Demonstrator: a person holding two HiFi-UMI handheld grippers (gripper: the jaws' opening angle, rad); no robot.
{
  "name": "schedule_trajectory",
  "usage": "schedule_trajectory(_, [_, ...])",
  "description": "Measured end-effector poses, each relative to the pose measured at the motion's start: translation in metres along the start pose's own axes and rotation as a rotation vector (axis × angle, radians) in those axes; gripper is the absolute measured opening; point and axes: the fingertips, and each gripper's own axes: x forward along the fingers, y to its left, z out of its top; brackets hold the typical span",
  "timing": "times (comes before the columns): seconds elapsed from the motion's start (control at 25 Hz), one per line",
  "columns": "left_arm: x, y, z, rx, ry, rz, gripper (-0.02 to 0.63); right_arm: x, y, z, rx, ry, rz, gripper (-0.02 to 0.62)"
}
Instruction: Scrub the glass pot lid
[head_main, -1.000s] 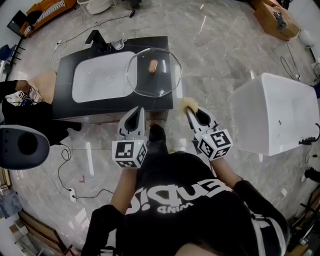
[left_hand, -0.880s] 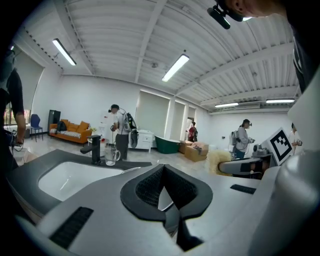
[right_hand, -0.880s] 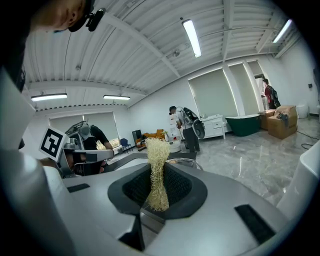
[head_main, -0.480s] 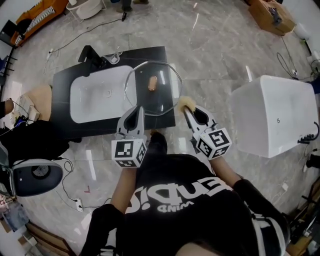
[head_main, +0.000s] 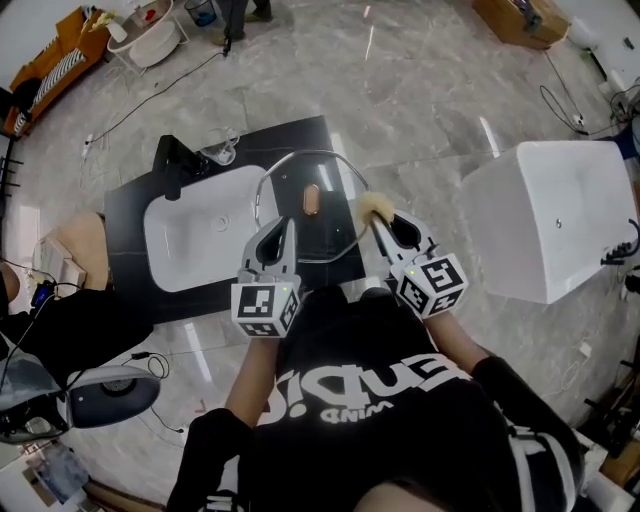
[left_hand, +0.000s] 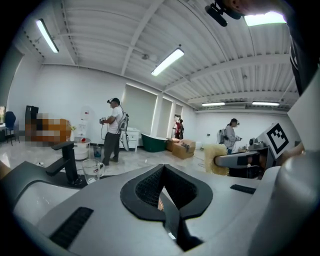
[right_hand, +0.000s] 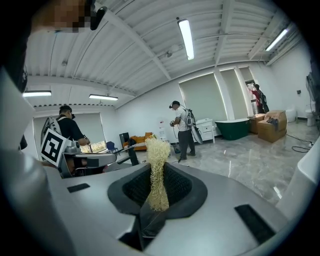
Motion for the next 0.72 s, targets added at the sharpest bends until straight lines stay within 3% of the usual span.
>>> schedule_trajectory(0.28, [0.023, 0.006, 0.006, -0.004, 0.021, -0.016, 0.015, 0.009, -0.019, 0.003, 0.017, 0.021, -0.027, 0.048])
schedule_trajectory(0.52, [0.047, 0.0, -0.001, -0.032, 0.059, -0.04, 0.026, 0.026, -0.033, 0.002, 0.002, 0.048, 0.036, 0.048])
schedule_trajectory(0.72, [0.065, 0.004, -0.011, -0.029, 0.124, -0.052, 0.174, 0.048, -0.037, 0.008, -0.006, 0.04, 0.075, 0.048])
